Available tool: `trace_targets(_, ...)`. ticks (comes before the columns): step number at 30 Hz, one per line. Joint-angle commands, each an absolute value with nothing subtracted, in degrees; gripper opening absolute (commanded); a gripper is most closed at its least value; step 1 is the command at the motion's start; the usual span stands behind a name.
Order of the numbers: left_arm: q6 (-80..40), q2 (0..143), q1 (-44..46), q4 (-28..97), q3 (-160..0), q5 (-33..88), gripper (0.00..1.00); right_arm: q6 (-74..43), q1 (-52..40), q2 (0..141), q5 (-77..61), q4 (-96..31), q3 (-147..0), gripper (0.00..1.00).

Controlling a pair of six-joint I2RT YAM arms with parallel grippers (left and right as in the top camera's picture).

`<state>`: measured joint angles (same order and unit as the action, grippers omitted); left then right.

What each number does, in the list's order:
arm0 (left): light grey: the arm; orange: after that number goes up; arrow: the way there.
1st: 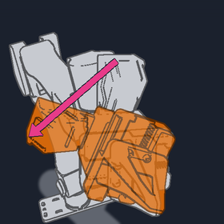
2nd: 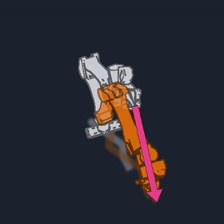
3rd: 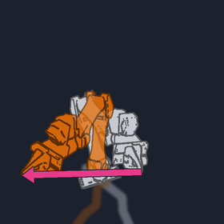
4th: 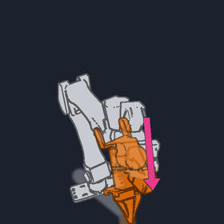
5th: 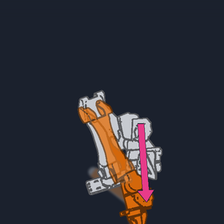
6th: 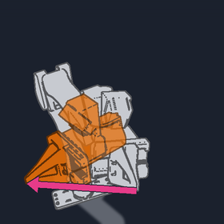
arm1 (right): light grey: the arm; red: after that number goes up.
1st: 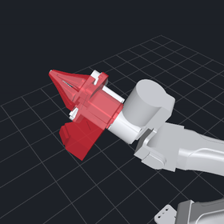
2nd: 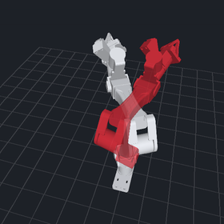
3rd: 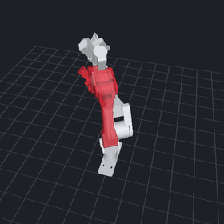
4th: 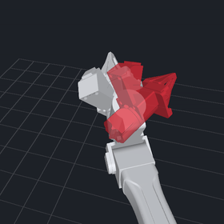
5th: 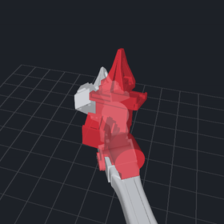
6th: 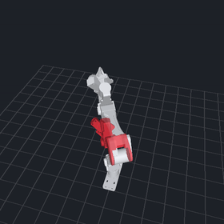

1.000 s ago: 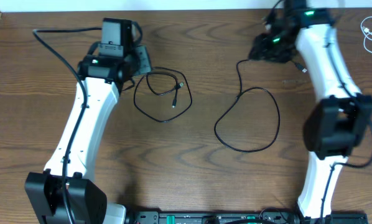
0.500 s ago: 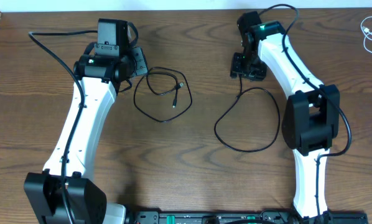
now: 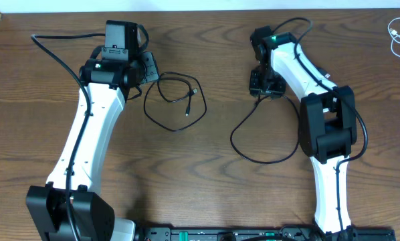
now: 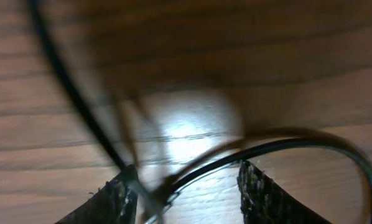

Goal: Untangle cables
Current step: 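Grasp the right black cable with the right gripper and drag it off right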

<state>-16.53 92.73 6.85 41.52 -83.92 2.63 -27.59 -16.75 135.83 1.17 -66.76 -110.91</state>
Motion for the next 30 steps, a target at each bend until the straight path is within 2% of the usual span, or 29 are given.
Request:
trace_targets(1, -16.8, 92.9, 6.8, 41.6, -83.6, 2.3, 0.08, -28.3, -17.0, 136.1, 3.0, -65.3, -108.1, 0.43)
trace_targets(5, -16.8, 92.9, 6.8, 41.6, -83.6, 2.3, 0.08, -28.3, -16.8, 136.1, 3.1, -64.9, -106.9, 0.34)
trace_targets(8, -16.8, 92.9, 6.8, 41.8, -83.6, 2.3, 0.09, -28.2, -16.6, 136.1, 3.1, -64.7, -106.9, 0.23)
trace_targets(9, -16.8, 92.9, 6.8, 41.8, -83.6, 2.3, 0.09, -28.2, -16.5, 136.1, 3.1, -64.5, -106.9, 0.17)
trace_targets(11, -16.8, 92.9, 6.8, 41.8, -83.6, 2.3, 0.16, -27.4, -16.1, 136.1, 3.1, -63.7, -106.9, 0.01)
trace_targets(13, -16.8, 92.9, 6.8, 41.8, -83.6, 2.3, 0.37, -25.4, -15.4, 135.9, 2.8, -62.3, -107.0, 0.01)
trace_targets(14, -16.8, 92.9, 6.8, 41.8, -83.6, 2.3, 0.44, -24.1, -14.9, 135.9, 2.5, -62.1, -107.4, 0.01)
trace_targets(21, -16.8, 92.9, 6.8, 43.0, -83.6, 2.3, 0.62, -12.7, -10.6, 132.4, -4.8, -62.4, -114.1, 0.01)
trace_targets(22, -16.8, 92.9, 6.8, 43.1, -83.6, 2.3, 0.82, -11.6, -9.6, 131.3, -5.8, -62.6, -115.6, 0.01)
trace_targets(23, -16.8, 92.9, 6.8, 43.0, -83.6, 2.3, 0.86, -11.2, -8.6, 130.2, -6.5, -62.7, -117.0, 0.01)
trace_targets(26, -16.8, 92.9, 6.8, 43.1, -83.6, 2.3, 0.94, -11.1, -5.6, 126.3, -6.9, -62.8, -120.3, 0.01)
trace_targets(30, -16.8, 92.9, 6.8, 43.0, -83.6, 2.3, 0.95, -11.1, -0.6, 119.1, -6.8, -62.6, -123.0, 0.01)
